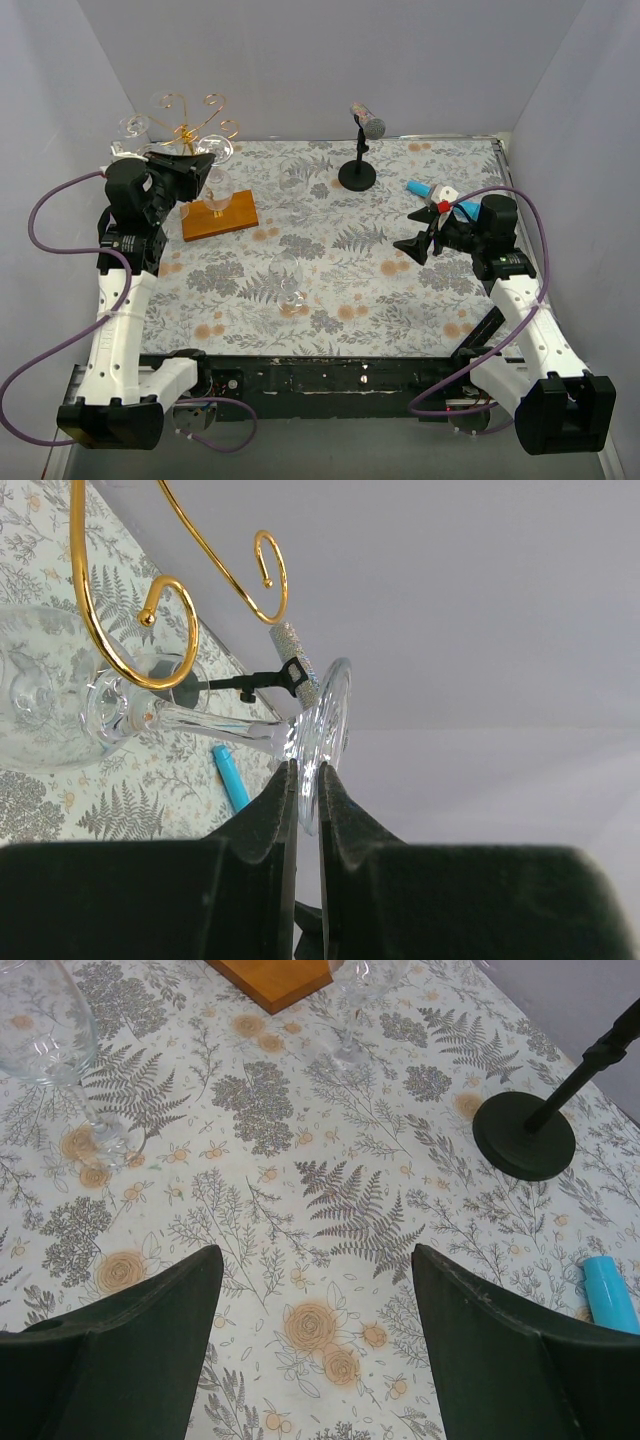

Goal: Place the wine glass upside down on the wine glass rack
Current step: Turn the wine glass upside down at the wine rack.

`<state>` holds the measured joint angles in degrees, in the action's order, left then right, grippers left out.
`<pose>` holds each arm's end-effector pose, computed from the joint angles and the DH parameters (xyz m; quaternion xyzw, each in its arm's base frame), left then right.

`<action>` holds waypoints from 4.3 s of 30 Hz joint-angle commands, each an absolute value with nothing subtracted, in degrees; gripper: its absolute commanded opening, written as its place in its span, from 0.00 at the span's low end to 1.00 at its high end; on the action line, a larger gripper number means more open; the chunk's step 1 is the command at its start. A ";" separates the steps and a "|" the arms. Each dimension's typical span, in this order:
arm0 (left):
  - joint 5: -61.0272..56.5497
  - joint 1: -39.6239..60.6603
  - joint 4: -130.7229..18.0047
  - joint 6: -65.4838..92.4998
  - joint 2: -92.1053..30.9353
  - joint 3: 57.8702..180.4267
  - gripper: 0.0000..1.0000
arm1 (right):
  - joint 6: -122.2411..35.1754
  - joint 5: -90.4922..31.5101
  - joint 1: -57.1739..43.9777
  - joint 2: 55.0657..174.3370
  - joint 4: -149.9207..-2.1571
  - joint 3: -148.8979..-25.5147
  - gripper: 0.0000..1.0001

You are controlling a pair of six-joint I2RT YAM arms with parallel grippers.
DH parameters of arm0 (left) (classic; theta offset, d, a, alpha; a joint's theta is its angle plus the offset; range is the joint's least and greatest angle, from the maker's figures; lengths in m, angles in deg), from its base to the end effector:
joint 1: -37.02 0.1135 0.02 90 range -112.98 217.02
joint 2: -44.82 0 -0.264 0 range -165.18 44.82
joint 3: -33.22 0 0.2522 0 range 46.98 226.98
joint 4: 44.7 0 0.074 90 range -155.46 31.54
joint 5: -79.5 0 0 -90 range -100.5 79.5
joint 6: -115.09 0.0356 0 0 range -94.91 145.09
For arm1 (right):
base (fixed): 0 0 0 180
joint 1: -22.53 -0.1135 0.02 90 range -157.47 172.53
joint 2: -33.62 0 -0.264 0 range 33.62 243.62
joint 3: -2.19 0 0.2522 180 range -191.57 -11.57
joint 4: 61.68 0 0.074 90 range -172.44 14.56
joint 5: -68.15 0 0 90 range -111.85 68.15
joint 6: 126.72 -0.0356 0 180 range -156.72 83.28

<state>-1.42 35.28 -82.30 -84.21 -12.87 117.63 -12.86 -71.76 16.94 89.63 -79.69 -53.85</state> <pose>0.2111 -0.0120 0.4294 -0.5902 0.4948 -0.5579 0.3091 0.2131 0.0482 0.3026 -0.4263 0.6463 0.2523 0.5805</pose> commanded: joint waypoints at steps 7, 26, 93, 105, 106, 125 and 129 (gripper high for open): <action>1.19 36.93 -77.18 -84.42 -12.48 118.96 0.00 | -13.08 -72.74 17.26 90.40 -77.99 -54.11 0.83; 0.75 39.39 -75.78 -84.86 -15.91 120.98 0.00 | -12.20 -72.65 17.26 90.66 -79.31 -54.90 0.82; -3.73 43.08 -76.13 -86.53 -14.16 120.20 0.00 | -10.70 -72.39 17.26 90.13 -81.16 -55.78 0.81; -1.54 43.17 -76.39 -88.20 -11.34 116.77 0.00 | -10.70 -72.39 17.17 90.05 -81.16 -55.78 0.81; -1.19 43.17 -76.31 -88.38 -11.08 116.68 0.00 | -10.70 -72.39 17.17 89.96 -81.16 -55.78 0.81; 4.88 43.17 -74.11 -89.79 -12.30 113.95 0.00 | -10.70 -72.30 17.17 89.61 -81.07 -55.78 0.81; 5.06 43.08 -73.67 -89.43 -13.54 114.39 0.00 | -10.62 -72.30 17.17 89.52 -80.98 -55.78 0.81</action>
